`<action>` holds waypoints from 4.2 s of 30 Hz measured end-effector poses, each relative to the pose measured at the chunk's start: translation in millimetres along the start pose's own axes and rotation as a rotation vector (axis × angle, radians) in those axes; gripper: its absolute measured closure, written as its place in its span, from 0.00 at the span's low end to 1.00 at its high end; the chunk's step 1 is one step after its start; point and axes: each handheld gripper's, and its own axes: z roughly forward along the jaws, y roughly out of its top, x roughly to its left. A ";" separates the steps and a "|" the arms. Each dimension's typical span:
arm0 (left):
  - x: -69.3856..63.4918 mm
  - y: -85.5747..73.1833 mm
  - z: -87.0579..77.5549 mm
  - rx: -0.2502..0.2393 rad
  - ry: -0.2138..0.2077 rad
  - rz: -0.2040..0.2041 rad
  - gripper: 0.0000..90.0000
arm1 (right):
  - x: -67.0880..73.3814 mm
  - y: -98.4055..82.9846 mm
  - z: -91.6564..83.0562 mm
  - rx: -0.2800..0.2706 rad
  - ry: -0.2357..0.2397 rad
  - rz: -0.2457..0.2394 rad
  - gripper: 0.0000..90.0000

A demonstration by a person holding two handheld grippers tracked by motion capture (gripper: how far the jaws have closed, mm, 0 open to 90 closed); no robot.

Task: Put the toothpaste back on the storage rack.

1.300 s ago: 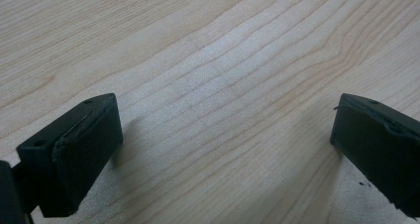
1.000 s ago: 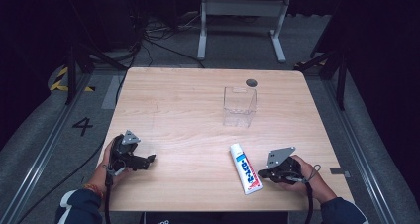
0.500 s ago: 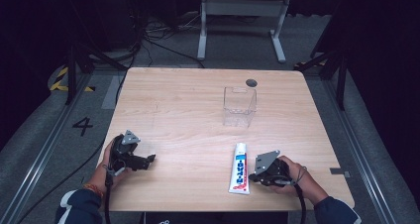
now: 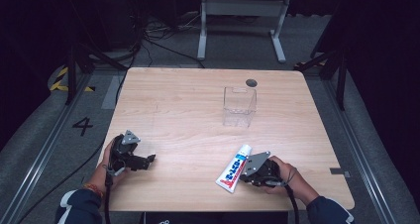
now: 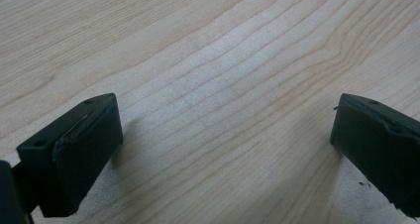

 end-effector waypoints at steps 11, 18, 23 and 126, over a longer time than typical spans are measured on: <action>0.1 0.0 0.0 0.000 -0.001 0.001 0.00 | 2.6 10.4 6.8 -0.011 0.015 -0.018 1.00; 0.0 0.0 0.1 0.000 -0.002 -0.001 0.00 | 1.0 7.8 -0.9 -0.034 0.022 -0.006 0.95; 0.1 0.0 0.0 0.000 -0.002 0.001 0.00 | 0.9 4.9 -9.5 -0.034 0.019 -0.055 0.86; 0.1 0.0 0.0 0.000 0.001 0.001 0.00 | -83.8 9.0 -46.7 -0.266 -0.007 0.154 0.75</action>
